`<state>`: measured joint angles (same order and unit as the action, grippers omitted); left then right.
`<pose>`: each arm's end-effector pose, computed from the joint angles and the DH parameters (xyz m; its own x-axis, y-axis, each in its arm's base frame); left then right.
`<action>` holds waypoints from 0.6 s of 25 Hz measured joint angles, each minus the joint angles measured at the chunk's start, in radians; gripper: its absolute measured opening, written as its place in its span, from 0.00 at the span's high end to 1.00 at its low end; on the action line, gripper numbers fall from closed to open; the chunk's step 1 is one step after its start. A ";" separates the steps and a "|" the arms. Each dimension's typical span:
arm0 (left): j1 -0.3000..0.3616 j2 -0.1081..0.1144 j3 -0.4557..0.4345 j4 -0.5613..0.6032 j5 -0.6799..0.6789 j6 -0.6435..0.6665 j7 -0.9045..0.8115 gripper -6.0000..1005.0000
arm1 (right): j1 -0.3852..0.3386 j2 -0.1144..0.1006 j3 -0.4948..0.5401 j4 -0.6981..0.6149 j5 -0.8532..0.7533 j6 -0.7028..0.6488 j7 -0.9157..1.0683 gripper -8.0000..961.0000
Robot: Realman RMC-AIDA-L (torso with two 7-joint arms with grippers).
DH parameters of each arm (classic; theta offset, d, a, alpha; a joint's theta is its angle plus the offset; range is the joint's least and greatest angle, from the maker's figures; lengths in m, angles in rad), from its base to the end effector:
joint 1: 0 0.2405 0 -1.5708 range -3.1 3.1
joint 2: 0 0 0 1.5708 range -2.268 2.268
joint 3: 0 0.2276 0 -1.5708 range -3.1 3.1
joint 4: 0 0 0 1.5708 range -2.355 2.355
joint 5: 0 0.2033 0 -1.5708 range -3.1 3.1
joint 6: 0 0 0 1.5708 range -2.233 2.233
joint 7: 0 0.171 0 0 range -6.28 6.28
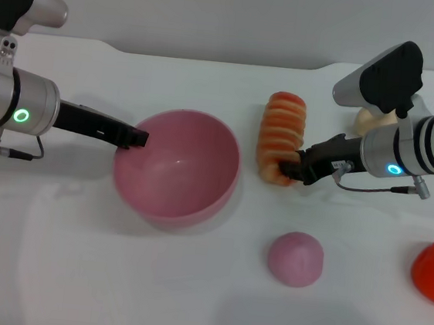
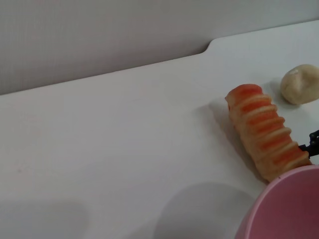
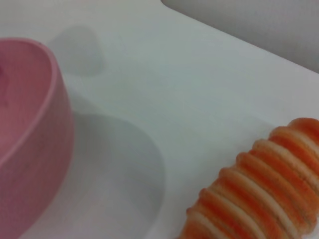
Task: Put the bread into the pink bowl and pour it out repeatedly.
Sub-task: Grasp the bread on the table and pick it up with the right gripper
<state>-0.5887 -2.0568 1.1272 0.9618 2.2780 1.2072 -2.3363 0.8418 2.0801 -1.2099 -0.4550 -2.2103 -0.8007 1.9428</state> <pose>-0.2169 0.3783 -0.0135 0.6339 0.7387 0.2291 0.7647 -0.5542 -0.3287 0.2194 0.4044 -0.0844 0.8310 -0.5513 -0.0742 -0.5219 -0.7266 -0.4469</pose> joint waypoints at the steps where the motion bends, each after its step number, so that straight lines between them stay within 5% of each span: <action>1: 0.000 0.000 0.000 0.000 0.000 0.000 0.000 0.95 | 0.000 0.000 0.000 0.000 0.000 0.000 0.000 0.67; 15: 0.000 0.000 0.012 0.000 -0.020 0.002 0.000 0.95 | 0.000 0.000 0.000 -0.001 -0.001 0.003 -0.002 0.77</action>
<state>-0.5891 -2.0568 1.1394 0.9618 2.2581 1.2088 -2.3363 0.8421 2.0801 -1.2100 -0.4556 -2.2114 -0.7975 1.9404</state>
